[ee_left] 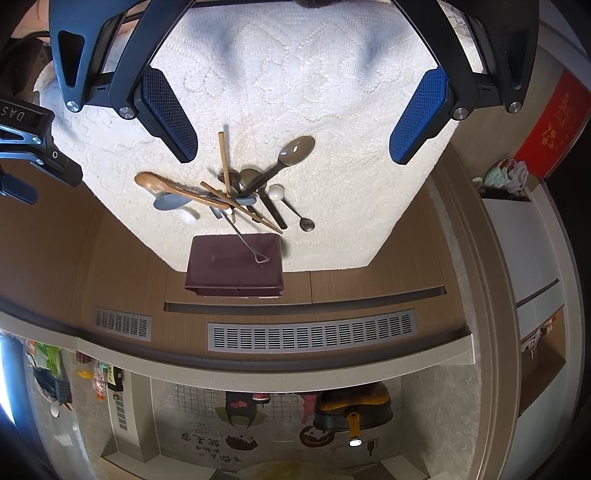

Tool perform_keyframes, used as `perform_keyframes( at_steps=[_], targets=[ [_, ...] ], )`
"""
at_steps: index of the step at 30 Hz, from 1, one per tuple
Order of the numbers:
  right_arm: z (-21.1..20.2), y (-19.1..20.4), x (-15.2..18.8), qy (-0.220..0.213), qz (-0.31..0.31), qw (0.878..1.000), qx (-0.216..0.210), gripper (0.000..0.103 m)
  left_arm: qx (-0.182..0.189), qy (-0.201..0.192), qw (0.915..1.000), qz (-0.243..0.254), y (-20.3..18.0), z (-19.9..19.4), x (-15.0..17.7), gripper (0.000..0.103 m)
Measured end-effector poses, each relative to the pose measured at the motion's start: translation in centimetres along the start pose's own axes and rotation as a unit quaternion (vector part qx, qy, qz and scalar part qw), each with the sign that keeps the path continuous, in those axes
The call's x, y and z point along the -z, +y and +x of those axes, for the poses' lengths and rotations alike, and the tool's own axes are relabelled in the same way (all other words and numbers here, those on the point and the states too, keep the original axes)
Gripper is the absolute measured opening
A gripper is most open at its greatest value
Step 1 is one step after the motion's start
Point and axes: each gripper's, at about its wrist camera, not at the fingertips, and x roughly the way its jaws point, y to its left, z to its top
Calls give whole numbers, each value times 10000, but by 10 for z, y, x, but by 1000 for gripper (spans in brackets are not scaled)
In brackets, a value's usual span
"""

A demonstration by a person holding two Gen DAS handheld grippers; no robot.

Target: Organize utensils

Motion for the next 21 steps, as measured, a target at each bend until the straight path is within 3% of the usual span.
perform_keyframes(
  at_steps=[21],
  targets=[
    [1,-2,0,16,12,10000,18,103,5,33,10000,-1,-1,1,2,103]
  ],
)
